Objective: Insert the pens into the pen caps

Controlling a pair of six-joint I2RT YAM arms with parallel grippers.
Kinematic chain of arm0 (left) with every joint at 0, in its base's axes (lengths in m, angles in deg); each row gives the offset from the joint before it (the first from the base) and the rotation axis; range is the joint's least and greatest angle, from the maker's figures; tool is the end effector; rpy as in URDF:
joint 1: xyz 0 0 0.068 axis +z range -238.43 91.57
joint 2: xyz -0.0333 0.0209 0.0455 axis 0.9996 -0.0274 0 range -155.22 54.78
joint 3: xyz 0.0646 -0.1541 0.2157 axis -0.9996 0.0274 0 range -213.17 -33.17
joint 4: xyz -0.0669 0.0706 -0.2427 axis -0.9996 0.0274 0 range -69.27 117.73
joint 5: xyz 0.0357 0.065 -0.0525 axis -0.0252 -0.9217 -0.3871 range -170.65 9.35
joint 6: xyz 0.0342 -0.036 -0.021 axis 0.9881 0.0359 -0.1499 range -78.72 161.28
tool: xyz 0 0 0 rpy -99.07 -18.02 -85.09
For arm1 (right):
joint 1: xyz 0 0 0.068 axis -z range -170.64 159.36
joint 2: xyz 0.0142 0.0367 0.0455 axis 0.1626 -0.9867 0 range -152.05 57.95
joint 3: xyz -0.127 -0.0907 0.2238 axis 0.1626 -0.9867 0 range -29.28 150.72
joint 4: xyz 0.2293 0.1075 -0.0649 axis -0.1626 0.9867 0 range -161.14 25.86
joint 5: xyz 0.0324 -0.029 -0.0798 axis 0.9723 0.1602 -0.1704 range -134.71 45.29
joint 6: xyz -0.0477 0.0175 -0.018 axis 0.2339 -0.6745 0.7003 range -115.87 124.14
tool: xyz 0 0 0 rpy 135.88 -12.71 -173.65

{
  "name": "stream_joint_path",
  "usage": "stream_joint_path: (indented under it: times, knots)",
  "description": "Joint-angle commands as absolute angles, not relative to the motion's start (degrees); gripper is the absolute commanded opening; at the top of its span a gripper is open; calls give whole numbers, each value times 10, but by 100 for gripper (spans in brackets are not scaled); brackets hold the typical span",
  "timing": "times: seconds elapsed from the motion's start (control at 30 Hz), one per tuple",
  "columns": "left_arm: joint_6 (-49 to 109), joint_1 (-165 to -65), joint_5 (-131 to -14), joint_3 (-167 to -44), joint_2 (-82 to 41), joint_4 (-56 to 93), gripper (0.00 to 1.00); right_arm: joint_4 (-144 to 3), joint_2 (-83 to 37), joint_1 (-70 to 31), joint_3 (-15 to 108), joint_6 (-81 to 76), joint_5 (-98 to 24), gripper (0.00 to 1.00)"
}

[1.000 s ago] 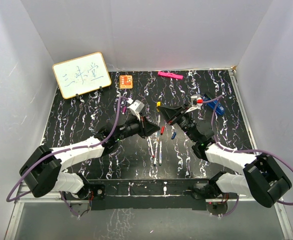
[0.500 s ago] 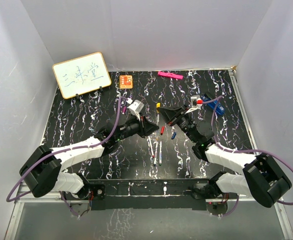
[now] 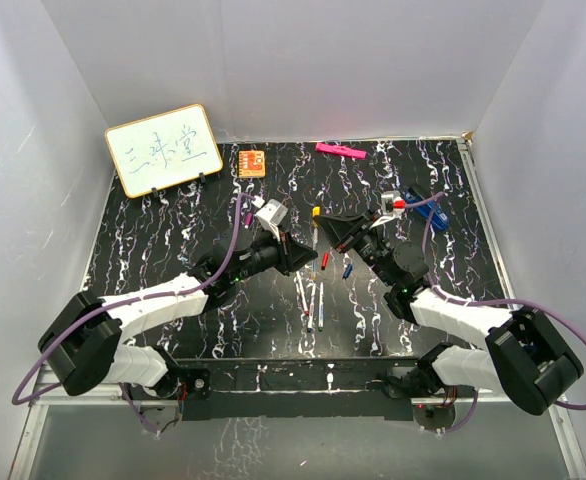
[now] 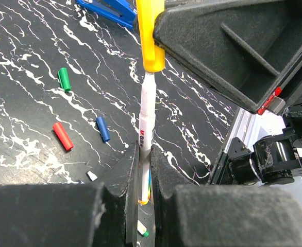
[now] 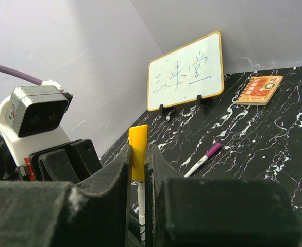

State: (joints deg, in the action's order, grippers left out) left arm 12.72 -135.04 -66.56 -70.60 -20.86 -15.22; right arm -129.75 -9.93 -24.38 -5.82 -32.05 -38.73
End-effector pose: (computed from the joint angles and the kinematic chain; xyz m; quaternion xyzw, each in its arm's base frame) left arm 0.1946 -0.2186 0.2606 0.1961 0.6933 -0.4896 0.4911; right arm 0.2005 0.1384 0.2562 -0.0280 0.6143 0.4778 0.6274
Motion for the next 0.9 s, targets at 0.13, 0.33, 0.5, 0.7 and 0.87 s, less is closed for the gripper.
stream_joint_path:
  times: [0.13,0.33,0.5,0.7,0.87]
  knots:
    - [132,-1349,-666,-720,-183,-163,0,-1340,-108,-245,-63,-320,-379,0]
    - [129,-1349,-676,-721,-183,-171,0,-1341,-113,-249,-67,-320,-370,0]
    - [125,-1349,-691,-726,-183,-185,0,-1341,-118,-255,-73,-322,-362,0]
    - [125,-1348,-719,-735,-180,-200,0,-1328,-126,-258,-79,-321,-355,0]
    - [115,-1344,-732,-737,-176,-242,0,-1296,-144,-259,-71,-321,-343,0]
